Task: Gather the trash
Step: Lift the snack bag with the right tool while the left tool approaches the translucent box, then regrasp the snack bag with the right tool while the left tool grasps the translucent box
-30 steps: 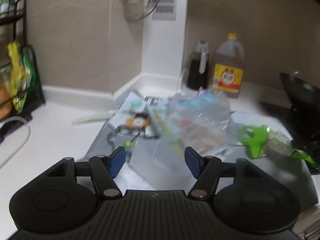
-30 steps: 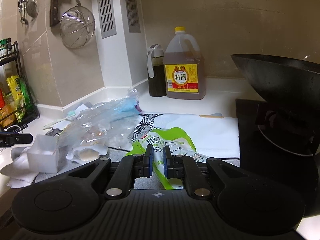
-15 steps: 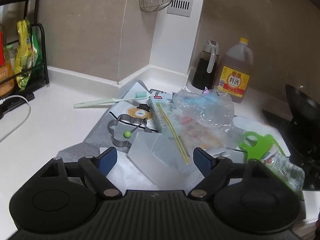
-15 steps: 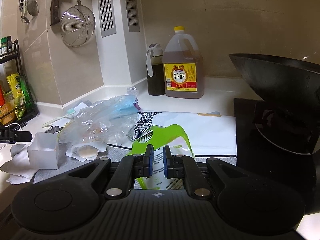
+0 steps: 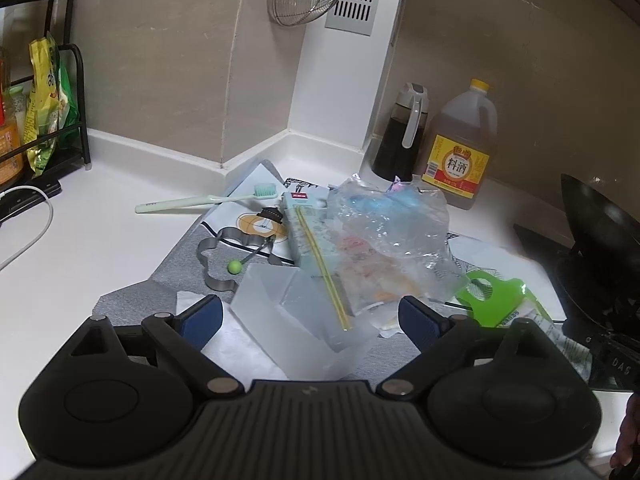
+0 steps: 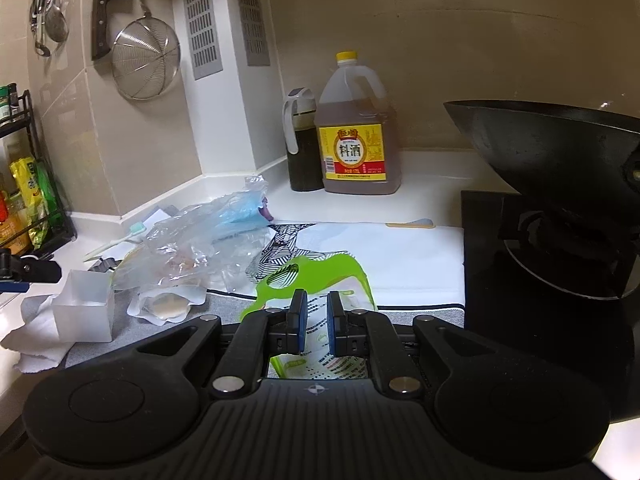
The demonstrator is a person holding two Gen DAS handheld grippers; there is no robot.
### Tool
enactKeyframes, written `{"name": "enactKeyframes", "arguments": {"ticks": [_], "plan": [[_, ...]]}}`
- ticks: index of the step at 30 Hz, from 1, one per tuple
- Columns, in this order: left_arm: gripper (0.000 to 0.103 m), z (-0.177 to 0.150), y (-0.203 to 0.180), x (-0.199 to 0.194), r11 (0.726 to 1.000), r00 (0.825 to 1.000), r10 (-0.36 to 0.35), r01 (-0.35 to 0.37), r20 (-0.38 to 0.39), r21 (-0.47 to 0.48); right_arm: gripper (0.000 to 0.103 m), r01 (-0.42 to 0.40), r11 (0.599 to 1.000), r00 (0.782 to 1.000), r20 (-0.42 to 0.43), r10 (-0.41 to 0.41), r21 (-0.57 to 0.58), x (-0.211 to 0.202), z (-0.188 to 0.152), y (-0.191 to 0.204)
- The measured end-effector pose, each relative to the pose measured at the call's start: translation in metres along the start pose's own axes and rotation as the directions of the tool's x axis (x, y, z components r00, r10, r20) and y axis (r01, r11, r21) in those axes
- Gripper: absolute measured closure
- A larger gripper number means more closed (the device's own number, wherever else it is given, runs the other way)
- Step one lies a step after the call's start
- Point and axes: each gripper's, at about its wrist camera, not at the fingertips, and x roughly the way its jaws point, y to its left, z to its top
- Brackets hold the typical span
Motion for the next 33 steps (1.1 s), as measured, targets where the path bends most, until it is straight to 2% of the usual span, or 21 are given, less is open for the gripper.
{"name": "enactKeyframes", "arguments": {"ticks": [1,3,5,7,9,14,19,22,24,25,26,27,28,33], "plan": [[0.006,0.0,-0.003,-0.001,1.0,1.0,-0.003,0.003,0.001,0.004,0.081,0.003,1.0,1.0,0.003,-0.003,-0.015,-0.001,0.0,0.001],[0.006,0.0,-0.008,-0.003,1.0,1.0,-0.004,0.004,0.005,0.014,0.043,0.002,0.999,1.0,0.015,-0.002,-0.046,-0.003,0.0,0.005],[0.006,0.001,-0.012,-0.005,1.0,1.0,-0.004,0.004,0.008,0.024,0.031,-0.016,0.997,0.999,0.028,0.018,-0.078,-0.007,0.001,0.009],[0.004,0.002,-0.015,-0.004,0.999,1.0,-0.004,0.003,0.009,0.031,0.026,-0.035,0.991,0.999,0.034,0.04,-0.129,-0.009,0.0,0.015],[0.0,0.001,-0.017,-0.003,0.999,1.0,0.004,-0.004,0.012,0.033,0.017,-0.044,0.982,0.998,0.024,0.049,-0.182,-0.007,-0.001,0.021],[0.0,-0.002,-0.018,-0.001,0.999,1.0,0.012,-0.012,-0.001,0.045,0.016,-0.049,0.96,0.999,-0.037,0.041,-0.277,0.012,-0.009,0.032],[0.0,-0.002,-0.015,0.001,0.999,1.0,0.016,-0.015,-0.016,0.039,0.016,0.01,0.935,0.999,-0.031,-0.023,-0.354,0.028,-0.018,0.039],[0.0,-0.002,-0.014,0.002,0.999,1.0,0.017,-0.017,-0.021,0.032,0.026,0.028,0.92,0.999,-0.023,-0.041,-0.392,0.035,-0.021,0.041],[0.0,-0.002,-0.013,0.002,1.0,1.0,0.016,-0.015,-0.027,0.027,0.053,0.032,0.919,0.998,-0.031,-0.048,-0.393,0.039,-0.022,0.039],[0.0,-0.002,-0.012,0.003,1.0,0.999,0.015,-0.014,-0.03,0.022,0.06,0.028,0.922,0.998,-0.04,-0.047,-0.387,0.041,-0.022,0.038],[0.0,-0.001,-0.011,0.003,1.0,0.999,0.014,-0.013,-0.035,0.015,0.073,0.031,0.925,0.998,-0.043,-0.05,-0.379,0.042,-0.022,0.036],[0.0,0.0,-0.009,0.003,1.0,0.999,0.012,-0.012,-0.043,0.003,0.081,0.037,0.928,0.998,-0.038,-0.055,-0.371,0.043,-0.021,0.034],[0.0,0.002,-0.006,0.003,1.0,0.999,0.011,-0.012,-0.05,-0.012,0.099,0.037,0.931,0.998,-0.037,-0.054,-0.362,0.042,-0.021,0.032],[0.0,0.008,0.007,0.006,0.995,0.996,0.0,-0.009,-0.093,-0.095,0.101,0.033,0.967,0.998,-0.035,-0.043,-0.254,0.035,-0.016,0.012]]}}
